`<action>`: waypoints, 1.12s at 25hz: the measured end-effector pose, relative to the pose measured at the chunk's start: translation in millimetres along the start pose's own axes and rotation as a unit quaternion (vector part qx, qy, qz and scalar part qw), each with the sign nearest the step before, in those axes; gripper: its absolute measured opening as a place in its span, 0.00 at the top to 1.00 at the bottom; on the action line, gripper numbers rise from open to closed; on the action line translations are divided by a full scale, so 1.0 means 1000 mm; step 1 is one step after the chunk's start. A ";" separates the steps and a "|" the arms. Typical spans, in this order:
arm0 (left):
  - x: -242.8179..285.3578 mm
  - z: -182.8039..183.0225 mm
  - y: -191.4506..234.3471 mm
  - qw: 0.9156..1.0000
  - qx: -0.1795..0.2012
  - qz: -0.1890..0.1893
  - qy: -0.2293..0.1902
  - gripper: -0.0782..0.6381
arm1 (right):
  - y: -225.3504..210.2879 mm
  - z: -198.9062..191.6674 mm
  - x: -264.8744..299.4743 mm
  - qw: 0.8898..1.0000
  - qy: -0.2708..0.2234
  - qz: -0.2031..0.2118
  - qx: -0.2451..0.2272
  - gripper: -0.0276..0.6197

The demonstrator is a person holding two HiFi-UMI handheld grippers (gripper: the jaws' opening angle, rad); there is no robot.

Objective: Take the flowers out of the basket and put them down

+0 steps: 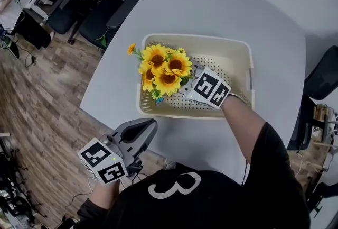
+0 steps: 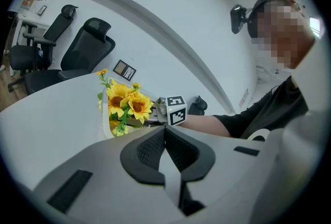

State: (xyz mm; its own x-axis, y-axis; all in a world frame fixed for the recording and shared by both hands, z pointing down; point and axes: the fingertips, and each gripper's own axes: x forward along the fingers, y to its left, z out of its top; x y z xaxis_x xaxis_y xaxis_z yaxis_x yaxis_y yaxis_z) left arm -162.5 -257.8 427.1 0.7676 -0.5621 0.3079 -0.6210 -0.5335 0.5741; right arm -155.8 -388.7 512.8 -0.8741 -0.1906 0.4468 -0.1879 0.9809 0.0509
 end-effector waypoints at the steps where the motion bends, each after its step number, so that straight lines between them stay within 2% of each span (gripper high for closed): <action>1: -0.001 0.000 0.000 1.000 0.000 0.001 0.000 0.87 | 0.000 0.000 0.000 1.000 0.000 0.000 -0.001 0.67; 18: -0.021 0.000 -0.011 1.000 0.012 0.010 0.005 0.87 | 0.001 0.003 -0.004 1.000 0.021 0.001 -0.009 0.69; 28: -0.028 0.008 -0.029 0.999 0.034 -0.002 0.006 0.87 | -0.004 0.028 -0.025 0.999 0.014 -0.034 -0.026 0.70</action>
State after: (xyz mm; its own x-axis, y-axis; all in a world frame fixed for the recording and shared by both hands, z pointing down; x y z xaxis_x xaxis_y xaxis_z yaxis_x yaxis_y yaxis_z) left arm -167.7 -231.8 395.3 0.7720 -0.5525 0.3143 -0.6265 -0.5780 0.5228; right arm -145.7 -388.9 476.3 -0.8475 -0.2560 0.4650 -0.2218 0.9667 0.1279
